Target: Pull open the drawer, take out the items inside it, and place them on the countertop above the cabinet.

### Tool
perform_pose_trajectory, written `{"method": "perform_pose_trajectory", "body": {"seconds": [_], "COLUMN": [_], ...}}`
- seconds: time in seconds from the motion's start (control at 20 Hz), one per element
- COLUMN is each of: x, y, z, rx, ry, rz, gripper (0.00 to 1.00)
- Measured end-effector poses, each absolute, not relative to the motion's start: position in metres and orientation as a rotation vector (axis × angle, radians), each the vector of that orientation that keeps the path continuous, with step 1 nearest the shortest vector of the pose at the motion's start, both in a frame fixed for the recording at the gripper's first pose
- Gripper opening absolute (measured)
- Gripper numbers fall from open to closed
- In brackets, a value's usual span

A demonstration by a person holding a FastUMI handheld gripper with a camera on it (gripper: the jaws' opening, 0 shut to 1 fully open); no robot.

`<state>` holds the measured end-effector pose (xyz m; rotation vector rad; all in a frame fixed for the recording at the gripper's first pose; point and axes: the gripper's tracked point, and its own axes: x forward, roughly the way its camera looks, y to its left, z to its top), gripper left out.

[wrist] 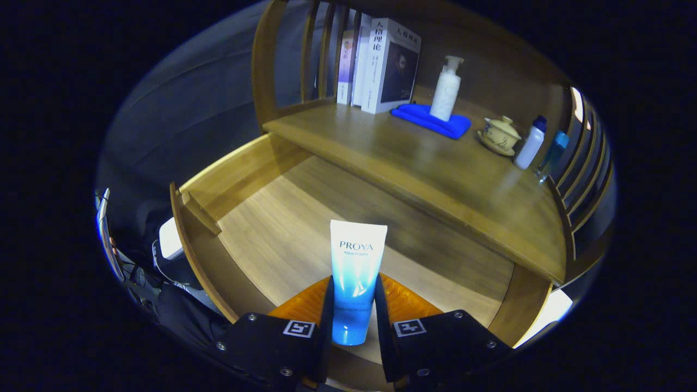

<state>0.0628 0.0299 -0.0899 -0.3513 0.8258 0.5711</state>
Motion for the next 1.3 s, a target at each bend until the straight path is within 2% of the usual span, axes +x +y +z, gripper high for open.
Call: {"method": "perform_pose_trajectory", "body": {"seconds": [0.4, 0.7, 0.95, 1.1, 1.3], "x": [0.095, 0.141, 0.183, 0.2, 0.226], "y": [0.043, 0.038, 0.019, 0.009, 0.0], "z": [-0.033, 0.001, 0.0, -0.016, -0.022], "rx": [-0.177, -0.056, -0.004, 0.01, 0.02], "ry": [0.712, 0.654, 0.641, 0.673, 0.625], "rz": [0.525, 0.431, 0.295, 0.233, 0.14], "gripper": [0.38, 0.39, 0.39, 0.41, 0.44]}}
